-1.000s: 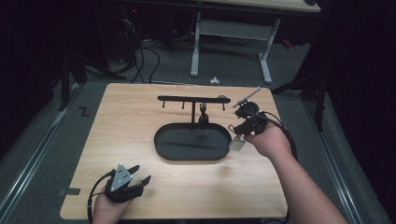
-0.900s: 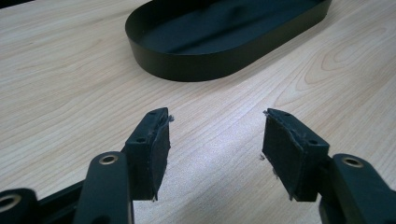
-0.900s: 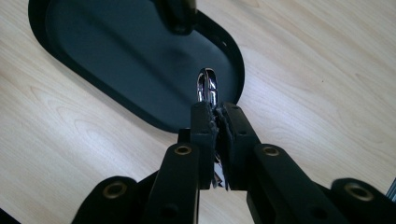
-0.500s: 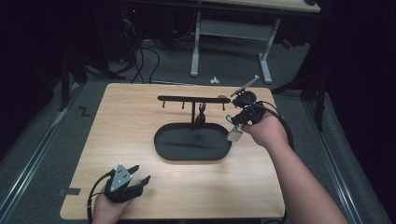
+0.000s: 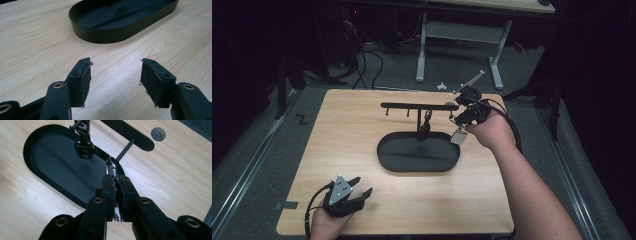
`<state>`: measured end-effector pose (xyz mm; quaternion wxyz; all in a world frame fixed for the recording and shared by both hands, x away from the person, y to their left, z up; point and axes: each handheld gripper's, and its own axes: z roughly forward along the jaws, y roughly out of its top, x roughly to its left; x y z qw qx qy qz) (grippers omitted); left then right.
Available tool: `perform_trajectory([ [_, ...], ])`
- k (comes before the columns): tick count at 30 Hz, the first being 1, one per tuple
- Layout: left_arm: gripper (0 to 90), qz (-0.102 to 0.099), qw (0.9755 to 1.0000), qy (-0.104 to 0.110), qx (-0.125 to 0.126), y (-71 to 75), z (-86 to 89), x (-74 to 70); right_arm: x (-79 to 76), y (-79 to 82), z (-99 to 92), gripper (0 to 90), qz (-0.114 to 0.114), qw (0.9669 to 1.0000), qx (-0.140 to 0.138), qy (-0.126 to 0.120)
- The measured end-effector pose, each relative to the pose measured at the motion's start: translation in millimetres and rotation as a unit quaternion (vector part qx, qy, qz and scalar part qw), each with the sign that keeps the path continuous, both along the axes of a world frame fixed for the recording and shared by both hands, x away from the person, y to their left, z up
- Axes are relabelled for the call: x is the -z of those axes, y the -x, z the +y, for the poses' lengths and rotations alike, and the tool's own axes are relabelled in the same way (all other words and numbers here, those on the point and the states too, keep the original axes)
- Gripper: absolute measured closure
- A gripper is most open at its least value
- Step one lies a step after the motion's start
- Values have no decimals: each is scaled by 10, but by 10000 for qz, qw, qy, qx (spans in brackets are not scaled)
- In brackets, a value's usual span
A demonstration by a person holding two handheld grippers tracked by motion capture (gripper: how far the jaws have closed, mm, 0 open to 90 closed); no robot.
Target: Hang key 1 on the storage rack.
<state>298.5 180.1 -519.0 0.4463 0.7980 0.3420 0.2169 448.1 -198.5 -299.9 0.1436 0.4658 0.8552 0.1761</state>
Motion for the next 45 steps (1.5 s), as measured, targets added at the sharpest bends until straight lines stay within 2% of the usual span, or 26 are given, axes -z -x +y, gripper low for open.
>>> perform_trajectory([
  [10, 415, 13, 10000, 12, 1, 1, 9, 3, 34, -89, 73, 849, 46, 10000, 1, 21],
  [24, 416, 20, 10000, 5, 7, 1, -2, 13, 107, -199, -12, 848, 83, 9998, 159, -11],
  [31, 416, 41, 10000, -13, 30, 3, -8, 15, 176, -270, -77, 847, 138, 9992, 277, -255],
  [45, 415, 29, 10000, 8, 50, 8, -1, 13, 288, -372, -121, 835, 53, 9983, 431, -392],
])
